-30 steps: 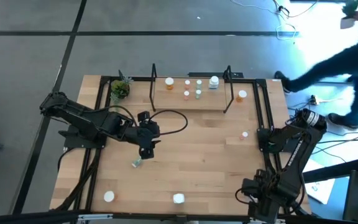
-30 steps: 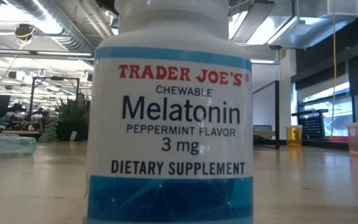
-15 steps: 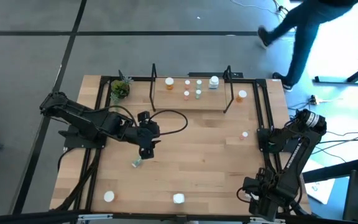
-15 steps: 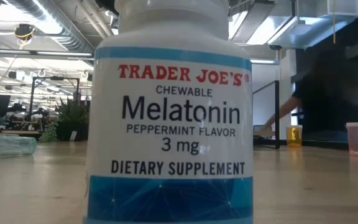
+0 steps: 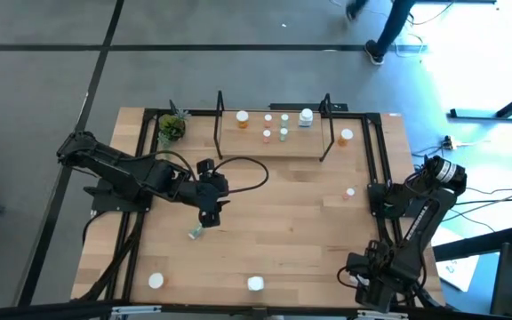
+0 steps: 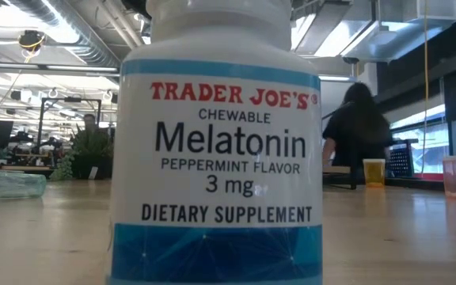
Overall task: Pick and place medicine bottles onto shelf by color
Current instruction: Put the right white pill bottle on the shelf aligned with the white bottle
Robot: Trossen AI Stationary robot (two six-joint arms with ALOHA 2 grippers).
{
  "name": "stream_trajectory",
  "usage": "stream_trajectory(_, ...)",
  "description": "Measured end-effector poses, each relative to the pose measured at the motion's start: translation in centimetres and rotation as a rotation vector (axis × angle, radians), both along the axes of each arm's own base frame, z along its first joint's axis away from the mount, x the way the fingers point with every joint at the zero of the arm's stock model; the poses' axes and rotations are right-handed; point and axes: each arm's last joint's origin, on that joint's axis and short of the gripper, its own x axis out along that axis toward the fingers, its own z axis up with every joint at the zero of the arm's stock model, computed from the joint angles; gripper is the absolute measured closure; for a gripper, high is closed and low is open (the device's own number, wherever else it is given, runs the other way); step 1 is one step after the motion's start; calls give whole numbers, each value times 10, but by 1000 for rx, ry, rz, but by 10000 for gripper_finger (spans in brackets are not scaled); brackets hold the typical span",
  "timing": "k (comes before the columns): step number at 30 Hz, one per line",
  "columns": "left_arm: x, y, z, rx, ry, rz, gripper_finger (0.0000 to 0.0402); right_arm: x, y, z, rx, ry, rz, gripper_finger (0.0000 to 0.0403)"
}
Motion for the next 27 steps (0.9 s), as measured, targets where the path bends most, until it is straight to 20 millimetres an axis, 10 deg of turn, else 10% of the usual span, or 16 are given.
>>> stream_trajectory(27, 0, 0, 0, 0, 0, 0, 207, 6, -4, -9, 16, -16, -23, 228)
